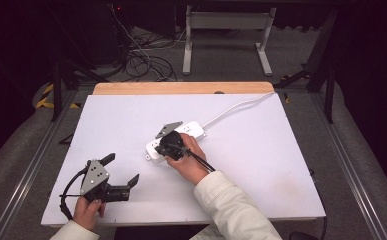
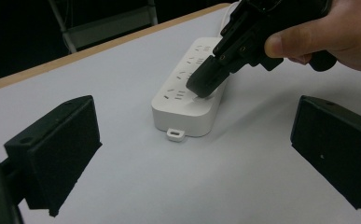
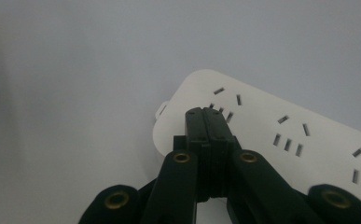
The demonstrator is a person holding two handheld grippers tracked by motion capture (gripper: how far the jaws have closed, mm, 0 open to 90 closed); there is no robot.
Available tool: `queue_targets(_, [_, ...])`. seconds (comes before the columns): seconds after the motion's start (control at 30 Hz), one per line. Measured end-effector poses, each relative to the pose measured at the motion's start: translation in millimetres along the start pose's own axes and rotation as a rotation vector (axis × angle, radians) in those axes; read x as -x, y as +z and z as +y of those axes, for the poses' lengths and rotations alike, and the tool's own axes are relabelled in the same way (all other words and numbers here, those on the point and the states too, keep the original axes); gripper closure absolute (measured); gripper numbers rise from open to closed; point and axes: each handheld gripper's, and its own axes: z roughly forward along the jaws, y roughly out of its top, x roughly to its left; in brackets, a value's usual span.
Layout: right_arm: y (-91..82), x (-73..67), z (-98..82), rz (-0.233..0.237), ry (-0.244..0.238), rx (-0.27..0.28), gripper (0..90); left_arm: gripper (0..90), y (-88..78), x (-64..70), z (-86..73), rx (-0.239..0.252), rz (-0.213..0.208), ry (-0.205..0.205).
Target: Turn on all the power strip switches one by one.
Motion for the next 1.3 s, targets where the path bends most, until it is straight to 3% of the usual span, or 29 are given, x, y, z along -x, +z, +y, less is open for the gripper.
queue_targets(0.43, [3.9, -0.5, -1.0, -0.005, -0.006, 0.022, 90.0, 1.8, 0.6, 0.6, 0.1, -0.003, 0.001, 0.005])
queue_targets(0.97, [5.1, -4.9, -0.1, -0.028, 0.007, -0.021, 90.0, 1.8, 1.7, 1.0, 0.0, -0.010, -0.001, 0.004])
queue_targets(1.1, [4.0, -4.9, 1.9, -0.029, -0.014, -0.029, 90.0, 1.8, 1.6, 1.6, 0.2, -0.010, 0.002, 0.006])
queue_targets(1.17, [-7.1, -4.0, 3.7, -0.024, -0.038, 0.026, 90.0, 1.8, 0.8, 1.3, 0.0, -0.005, 0.000, 0.007])
queue_targets(1.2, [-22.2, -3.1, 7.8, 0.012, -0.007, 0.107, 90.0, 1.7, 0.7, 0.6, -0.1, -0.005, 0.003, 0.005])
queue_targets(1.3, [-35.1, -1.9, 9.9, 0.012, -0.015, 0.119, 90.0, 1.9, 2.4, -1.4, -0.6, -0.012, 0.004, -0.008])
